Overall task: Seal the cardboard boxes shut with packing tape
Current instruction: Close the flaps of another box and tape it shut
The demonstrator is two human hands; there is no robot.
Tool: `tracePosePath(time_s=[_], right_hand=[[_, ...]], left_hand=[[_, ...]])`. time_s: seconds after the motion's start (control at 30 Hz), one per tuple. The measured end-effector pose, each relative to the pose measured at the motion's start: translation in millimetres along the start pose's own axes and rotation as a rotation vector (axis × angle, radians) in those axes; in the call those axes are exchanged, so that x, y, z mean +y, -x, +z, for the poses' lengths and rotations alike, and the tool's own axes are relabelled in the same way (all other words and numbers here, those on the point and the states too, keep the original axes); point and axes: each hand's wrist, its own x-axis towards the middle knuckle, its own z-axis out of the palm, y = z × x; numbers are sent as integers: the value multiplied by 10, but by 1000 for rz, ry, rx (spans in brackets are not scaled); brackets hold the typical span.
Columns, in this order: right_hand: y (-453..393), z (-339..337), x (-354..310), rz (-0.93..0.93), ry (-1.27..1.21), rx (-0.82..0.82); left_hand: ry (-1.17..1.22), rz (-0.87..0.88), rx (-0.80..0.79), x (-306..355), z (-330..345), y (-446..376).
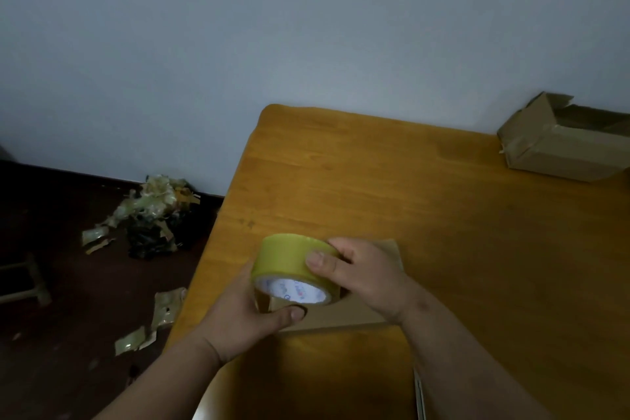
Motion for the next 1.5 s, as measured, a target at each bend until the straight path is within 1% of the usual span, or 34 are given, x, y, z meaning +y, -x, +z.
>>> tracePosePath(time_s=[0.1, 0.17, 0.23, 0.33, 0.4, 0.43, 0.53, 0.57, 0.6, 0.63, 0.67, 0.73, 0.77, 0.8, 0.87, 0.97, 1.1, 1.2, 1.27, 1.3, 1.37, 1.4, 1.43, 1.47, 1.5], right_hand=[[48, -218, 37, 21, 135, 132], [157, -509, 67, 8, 229, 214], [300, -831, 52, -18, 338, 279], [428, -1103, 62, -26, 614, 324], [461, -1142, 119, -40, 728, 336], [481, -1154, 137, -49, 706, 333], [572, -1230, 105, 39, 422, 276], [590, -1246, 86, 74, 386, 258], [594, -1263, 76, 99, 400, 244], [591, -1283, 72, 123, 471, 232], [585, -1291, 66, 157, 620, 230], [583, -1289, 37, 231, 1003, 252], [586, -1293, 35, 261, 1113, 259], [583, -1293, 46, 299, 1163, 251], [586, -1272, 107, 386, 1182, 203], [530, -1246, 294, 485, 1134, 129], [468, -1225, 532, 504, 1118, 123], [441, -1193, 662, 508, 1083, 127], [420, -1146, 706, 512, 1076, 132], [411, -1113, 729, 500, 1079, 137], [392, -1038, 783, 449, 1073, 170], [389, -1002, 807, 427, 1047, 193], [393, -974, 826, 409, 1008, 212], [400, -961, 849, 394, 962, 227], [419, -957, 880, 374, 897, 243]], left_hand=[[-134, 39, 29, 37, -46, 2], [-212, 39, 20, 30, -67, -7], [-237, 32, 18, 23, -62, -24], [-258, 35, 11, 27, -27, -54], [-277, 38, 11, 32, -14, -56], [-280, 41, 12, 32, -13, -62], [-282, 41, 16, 24, -19, -78], [-286, 43, 18, 23, -20, -80], [-289, 45, 19, 23, -20, -76], [-290, 47, 22, 24, -19, -74], [-286, 45, 25, 21, -20, -71], [-279, 51, 23, 12, -28, -69], [-276, 52, 19, 12, -33, -71], [-275, 53, 19, 5, -39, -77], [-283, 55, 17, 2, -37, -86], [-292, 46, 27, 1, -31, -82], [-280, 22, -10, 41, -30, -77], [-324, -6, -32, 74, -27, -53], [-465, 19, -48, 126, -9, -36], [-617, 58, -56, 179, 24, -20], [-965, 214, -32, 285, 157, 8], [-1083, 310, -20, 327, 252, 19], [-1150, 377, -29, 364, 351, 32], [-1213, 388, -63, 340, 433, 40], [-1253, 359, -97, 341, 490, 49]])
